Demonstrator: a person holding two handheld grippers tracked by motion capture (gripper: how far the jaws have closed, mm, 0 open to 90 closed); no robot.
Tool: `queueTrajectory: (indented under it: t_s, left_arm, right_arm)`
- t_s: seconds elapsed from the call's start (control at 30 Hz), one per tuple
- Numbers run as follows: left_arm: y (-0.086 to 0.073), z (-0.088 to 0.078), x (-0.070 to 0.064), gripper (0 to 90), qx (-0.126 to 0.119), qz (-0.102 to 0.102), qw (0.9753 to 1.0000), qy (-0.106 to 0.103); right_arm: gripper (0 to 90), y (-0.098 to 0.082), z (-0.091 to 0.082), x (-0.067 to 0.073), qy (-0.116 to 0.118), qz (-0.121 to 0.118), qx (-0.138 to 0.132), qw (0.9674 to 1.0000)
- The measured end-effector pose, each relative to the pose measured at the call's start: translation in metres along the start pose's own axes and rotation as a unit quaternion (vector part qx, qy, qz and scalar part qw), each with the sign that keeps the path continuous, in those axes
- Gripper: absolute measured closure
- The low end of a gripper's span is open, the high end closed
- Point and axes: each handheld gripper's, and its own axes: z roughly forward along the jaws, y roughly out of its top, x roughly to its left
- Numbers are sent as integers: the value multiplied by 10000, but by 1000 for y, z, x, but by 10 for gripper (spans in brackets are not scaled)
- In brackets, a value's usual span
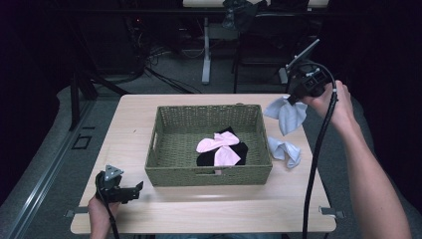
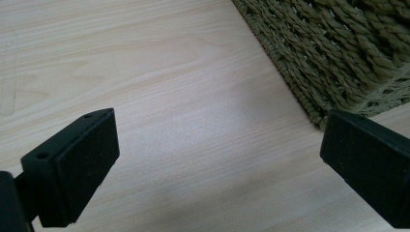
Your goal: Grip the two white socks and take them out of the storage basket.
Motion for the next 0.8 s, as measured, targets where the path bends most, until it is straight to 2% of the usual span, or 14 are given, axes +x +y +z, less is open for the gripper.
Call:
queueTrajectory:
  t_s: [0.1, 0.13, 0.3, 0.5, 0.77, 0.8]
  left_arm:
    - [0, 0, 1, 4, 8, -2, 10000, 3]
    - [0, 0, 1, 4, -9, 5, 10000, 11]
    - [0, 0, 0, 4, 9, 4, 10000, 1]
    - [0, 1, 0, 4, 20, 25, 10000, 9]
    - [0, 1, 0, 4, 17, 5, 10000, 8]
    - [0, 1, 0, 4, 15, 6, 10000, 7]
  right_arm:
    - [850, -6, 7, -4, -18, 66, 36, 10000]
    - [850, -13, 16, -9, -26, 144, 67, 9999]
    - [849, -29, 42, -17, -2, 314, 197, 9993]
    - [848, -43, 74, -23, 79, 498, 398, 9979]
    - [844, -59, 119, -28, 6, 717, 591, 9957]
    - [844, -61, 126, -28, 28, 804, 517, 9954]
